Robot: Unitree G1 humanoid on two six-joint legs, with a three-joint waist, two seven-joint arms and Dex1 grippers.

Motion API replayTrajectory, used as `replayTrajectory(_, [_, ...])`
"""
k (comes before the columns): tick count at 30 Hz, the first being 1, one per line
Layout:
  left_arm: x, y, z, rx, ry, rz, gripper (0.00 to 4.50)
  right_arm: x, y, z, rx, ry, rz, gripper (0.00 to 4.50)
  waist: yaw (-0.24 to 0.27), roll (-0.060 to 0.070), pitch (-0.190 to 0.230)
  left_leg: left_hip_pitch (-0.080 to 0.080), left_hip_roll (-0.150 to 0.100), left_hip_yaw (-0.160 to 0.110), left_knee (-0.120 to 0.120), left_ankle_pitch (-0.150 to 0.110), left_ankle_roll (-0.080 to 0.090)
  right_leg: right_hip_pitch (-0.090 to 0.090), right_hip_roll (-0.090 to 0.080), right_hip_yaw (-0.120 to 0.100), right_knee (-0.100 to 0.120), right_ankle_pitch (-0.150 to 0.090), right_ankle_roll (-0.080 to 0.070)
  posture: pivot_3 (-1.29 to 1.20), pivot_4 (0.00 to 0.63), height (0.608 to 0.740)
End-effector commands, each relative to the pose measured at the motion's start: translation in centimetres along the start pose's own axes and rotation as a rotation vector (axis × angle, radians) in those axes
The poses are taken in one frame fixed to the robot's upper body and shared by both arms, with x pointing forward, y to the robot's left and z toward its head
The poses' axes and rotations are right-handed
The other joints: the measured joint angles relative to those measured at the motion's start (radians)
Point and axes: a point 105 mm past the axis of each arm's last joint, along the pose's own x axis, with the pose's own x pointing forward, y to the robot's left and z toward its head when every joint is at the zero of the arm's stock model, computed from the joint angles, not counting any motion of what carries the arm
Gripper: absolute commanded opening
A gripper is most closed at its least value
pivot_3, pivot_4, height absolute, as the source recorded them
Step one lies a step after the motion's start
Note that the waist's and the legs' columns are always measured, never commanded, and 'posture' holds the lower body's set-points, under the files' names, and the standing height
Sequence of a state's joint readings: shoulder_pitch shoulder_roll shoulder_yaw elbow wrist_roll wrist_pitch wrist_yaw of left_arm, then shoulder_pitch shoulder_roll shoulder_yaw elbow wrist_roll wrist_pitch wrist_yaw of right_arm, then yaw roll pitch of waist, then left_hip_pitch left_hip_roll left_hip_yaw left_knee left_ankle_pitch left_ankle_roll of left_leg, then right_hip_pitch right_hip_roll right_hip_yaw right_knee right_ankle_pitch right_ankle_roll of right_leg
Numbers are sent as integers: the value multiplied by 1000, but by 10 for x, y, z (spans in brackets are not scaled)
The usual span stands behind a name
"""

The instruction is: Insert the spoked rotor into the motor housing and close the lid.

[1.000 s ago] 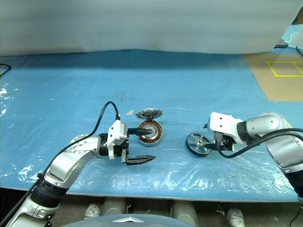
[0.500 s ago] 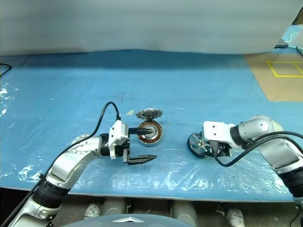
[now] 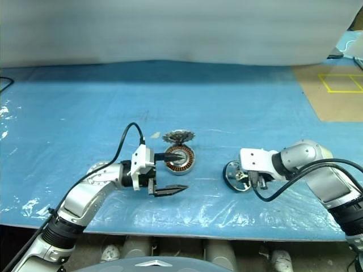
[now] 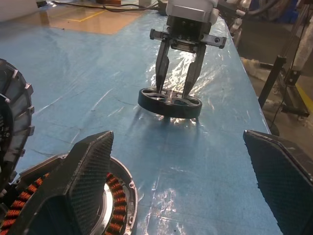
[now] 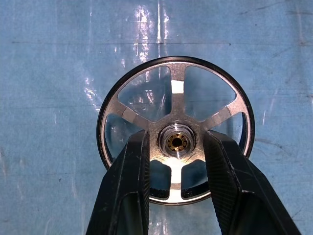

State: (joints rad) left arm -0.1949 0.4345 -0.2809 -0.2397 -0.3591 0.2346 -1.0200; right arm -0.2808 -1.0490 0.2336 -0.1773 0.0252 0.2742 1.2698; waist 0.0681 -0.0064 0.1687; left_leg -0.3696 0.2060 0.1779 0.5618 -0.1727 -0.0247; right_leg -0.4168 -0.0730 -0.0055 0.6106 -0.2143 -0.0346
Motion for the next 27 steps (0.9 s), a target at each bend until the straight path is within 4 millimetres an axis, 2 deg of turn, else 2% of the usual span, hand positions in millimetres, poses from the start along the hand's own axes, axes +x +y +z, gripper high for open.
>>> replayTrajectory(1, [-4,4,5,36,-13,18,4500,-5,-12,6,-1,-20,-48,1235,0,0,0,0,0,0,0,0,0,0,0,0,0,0,0,0,150,740])
replayTrajectory(7, [-19,10,7,35,-7,81,4500,-11,-21,20,1,-71,-66,1235,0,0,0,-1,0,0,-1,0,0,-1,0,0,0,0,0,0,150,740])
replayTrajectory(15, [-46,15,14,-2,-35,166,4500,-27,-19,68,63,-284,-2,1235,2,1,0,-3,0,0,0,0,0,-2,0,-1,0,0,-1,0,150,740])
replayTrajectory(17, [-49,19,16,-4,-50,193,4500,-23,-23,80,104,-364,-2,1235,2,1,0,-2,0,0,0,0,0,-2,0,-1,1,0,-1,0,150,740])
replayTrajectory(22, [-51,20,9,13,-28,213,4500,-1,-34,99,187,-485,-33,1235,1,1,0,-2,0,0,0,0,0,-2,0,-1,2,0,-1,0,150,740])
replayTrajectory(27, [-56,20,5,16,-12,223,4500,12,-44,115,236,-560,-57,1235,1,1,0,-3,0,0,0,0,0,-4,0,-1,2,0,-1,0,150,740])
